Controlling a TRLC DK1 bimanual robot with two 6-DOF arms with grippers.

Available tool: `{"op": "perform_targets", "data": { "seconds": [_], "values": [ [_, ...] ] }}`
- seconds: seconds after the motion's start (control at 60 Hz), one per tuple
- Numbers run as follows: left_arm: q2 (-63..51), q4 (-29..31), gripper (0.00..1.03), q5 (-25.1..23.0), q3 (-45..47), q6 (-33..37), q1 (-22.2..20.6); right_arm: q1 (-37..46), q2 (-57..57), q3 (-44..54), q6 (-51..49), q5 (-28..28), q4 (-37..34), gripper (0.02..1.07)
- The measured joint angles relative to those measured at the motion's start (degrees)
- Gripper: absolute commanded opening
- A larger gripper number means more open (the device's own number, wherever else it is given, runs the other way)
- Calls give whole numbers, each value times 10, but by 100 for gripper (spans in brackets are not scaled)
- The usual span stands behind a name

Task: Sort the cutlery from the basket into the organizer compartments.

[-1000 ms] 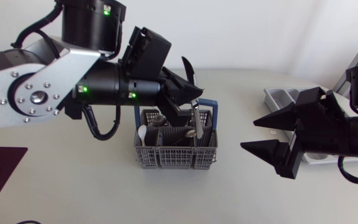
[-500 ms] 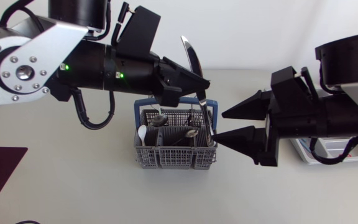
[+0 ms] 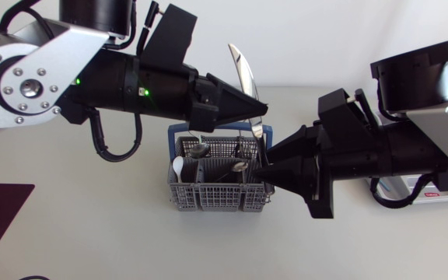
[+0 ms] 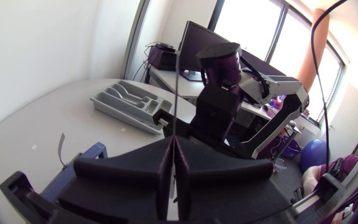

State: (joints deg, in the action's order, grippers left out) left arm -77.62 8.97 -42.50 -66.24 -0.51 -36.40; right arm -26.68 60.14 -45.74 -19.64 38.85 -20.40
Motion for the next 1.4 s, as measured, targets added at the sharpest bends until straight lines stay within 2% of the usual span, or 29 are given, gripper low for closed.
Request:
{"op": "perform_targets", "data": {
  "seconds": [0.2, 0.533, 0.6, 0.633, 0.65, 0.7, 0.767, 0.817, 0.967, 1.1, 1.25, 1.333, 1.4],
  "values": [
    [0, 0, 3, -6, 0, -9, 4, -2, 0, 4, 3, 4, -2, 8],
    [0, 2, 5, -19, 0, -10, 7, -7, -2, 7, 15, 7, -2, 8],
    [0, 2, 29, -19, 0, -10, 8, -7, -2, 7, 17, 8, -2, 8],
    [0, 2, 43, -19, 0, -10, 8, -7, -2, 7, 17, 6, -2, 8],
    [0, 2, 54, -19, 0, -10, 9, -7, -3, 7, 17, 5, -2, 8],
    [0, -3, 71, -16, 0, -10, 12, -7, -4, 10, 17, 3, -4, 8],
    [3, -4, 90, 8, 0, -10, 16, -8, -8, 17, 17, 1, -6, 8],
    [6, -5, 98, 26, 0, -9, 16, -8, -11, 19, 17, 0, -8, 8],
    [32, -4, 98, 63, 0, 4, 16, 7, -37, 27, 17, -1, -24, 8],
    [69, -5, 98, 118, 0, 21, 19, 67, -63, 35, 13, -11, -43, 8],
    [95, -2, 98, 205, 1, 52, 20, 175, -76, 54, -21, -17, -63, 8],
    [101, -1, 98, 270, 10, 84, 1, 240, -76, 61, -47, -19, -71, 8],
    [102, 2, 97, 299, 23, 109, -17, 306, -74, 62, -76, -20, -77, 8]
  ]
}}
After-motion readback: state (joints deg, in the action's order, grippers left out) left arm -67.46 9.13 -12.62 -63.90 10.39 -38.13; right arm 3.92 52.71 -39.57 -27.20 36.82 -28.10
